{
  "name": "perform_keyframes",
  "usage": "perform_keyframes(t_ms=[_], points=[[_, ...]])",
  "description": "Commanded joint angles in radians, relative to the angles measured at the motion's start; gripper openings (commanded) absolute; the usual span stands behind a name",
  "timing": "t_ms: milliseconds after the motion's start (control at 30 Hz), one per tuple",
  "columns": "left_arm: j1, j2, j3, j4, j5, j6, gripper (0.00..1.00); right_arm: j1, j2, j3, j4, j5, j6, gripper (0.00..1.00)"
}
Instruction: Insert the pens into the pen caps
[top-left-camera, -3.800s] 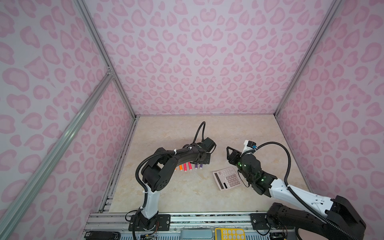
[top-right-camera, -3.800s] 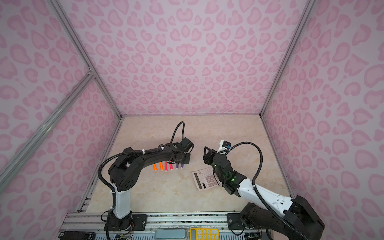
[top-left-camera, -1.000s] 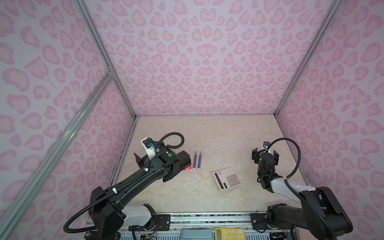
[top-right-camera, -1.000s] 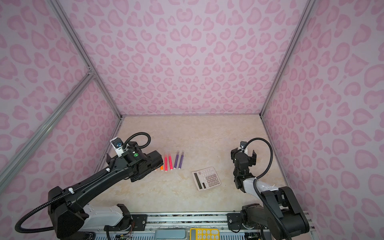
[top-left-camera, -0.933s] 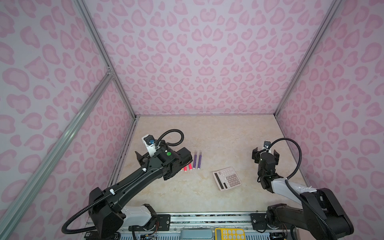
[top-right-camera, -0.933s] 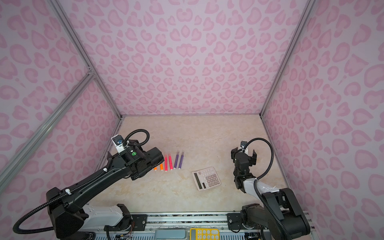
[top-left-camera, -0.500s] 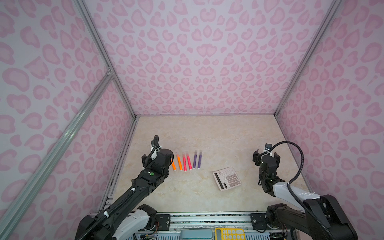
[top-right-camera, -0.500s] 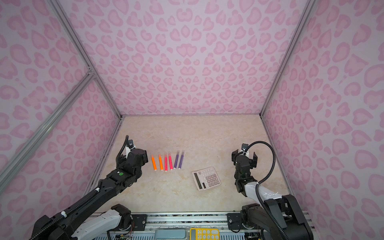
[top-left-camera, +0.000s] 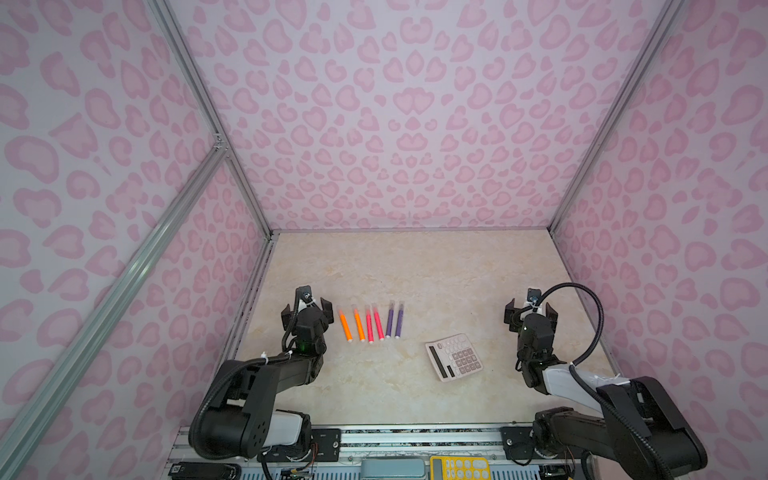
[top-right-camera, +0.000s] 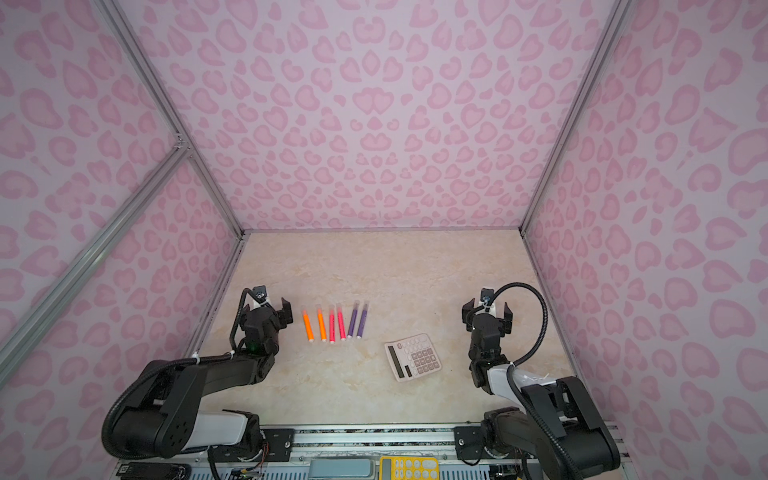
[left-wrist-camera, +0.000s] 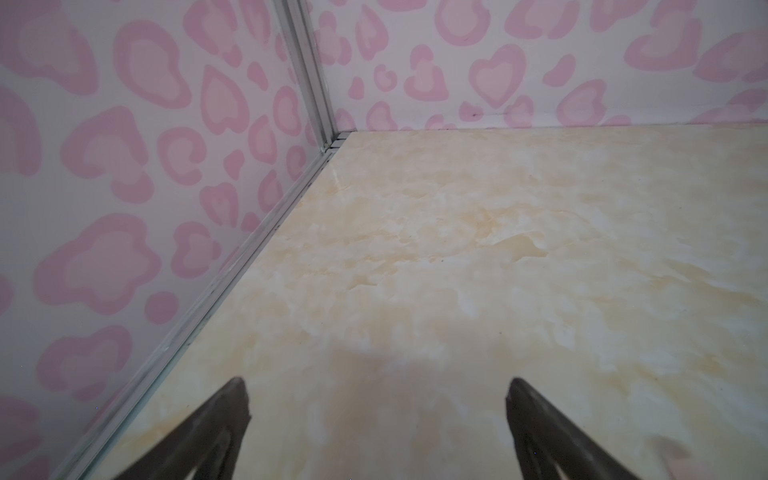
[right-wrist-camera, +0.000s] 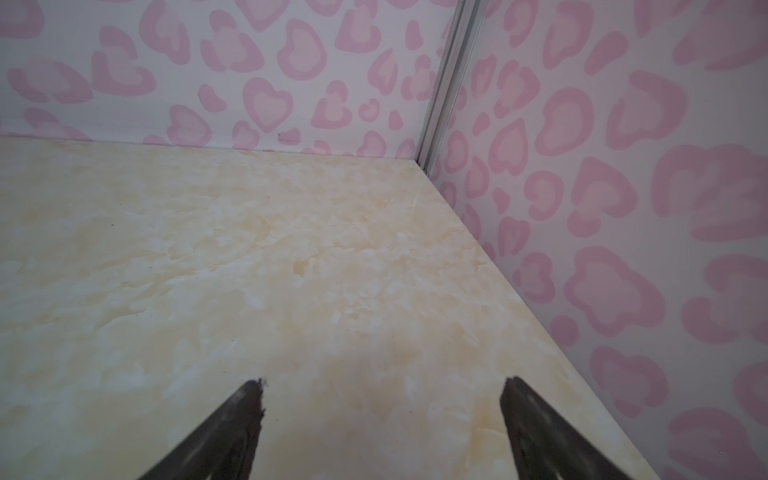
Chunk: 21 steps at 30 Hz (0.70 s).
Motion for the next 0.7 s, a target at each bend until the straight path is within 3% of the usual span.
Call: perform_keyframes(t_ms=[0,33,100,200,267,333,467,667], points=[[0.076,0.030,-0.049,0.254,0.177,-0.035,0.98,-0.065,0.079,-0.006,0.193,-0.174,0.028,0.92],[0.073,0.050,-0.062,0.296,0.217,-0.016,0.97,-0.111,0.154,-0.005,0.252,-0.255,0.053,0.92],[0.071,0.061,-0.034,0.257,0.258,0.006,0.97,-0.153,0.304,0.018,0.403,-0.263,0.097,0.93],[0.090,0.072,0.024,0.163,0.229,-0.029,0.98,-0.160,0.228,0.109,0.092,-0.327,0.084,0.93],[0.133,0.075,0.049,0.116,0.266,-0.069,0.98,-0.144,0.284,0.098,0.223,-0.380,0.037,0.98],[0.135,0.075,0.047,0.118,0.267,-0.070,0.98,-0.130,0.243,0.138,0.069,-0.329,0.041,1.00],[0.127,0.071,0.042,0.125,0.258,-0.062,0.98,-0.140,0.275,0.130,0.144,-0.325,0.053,1.00],[0.126,0.072,0.043,0.124,0.257,-0.064,0.98,-0.141,0.256,0.157,0.058,-0.315,0.064,1.00]])
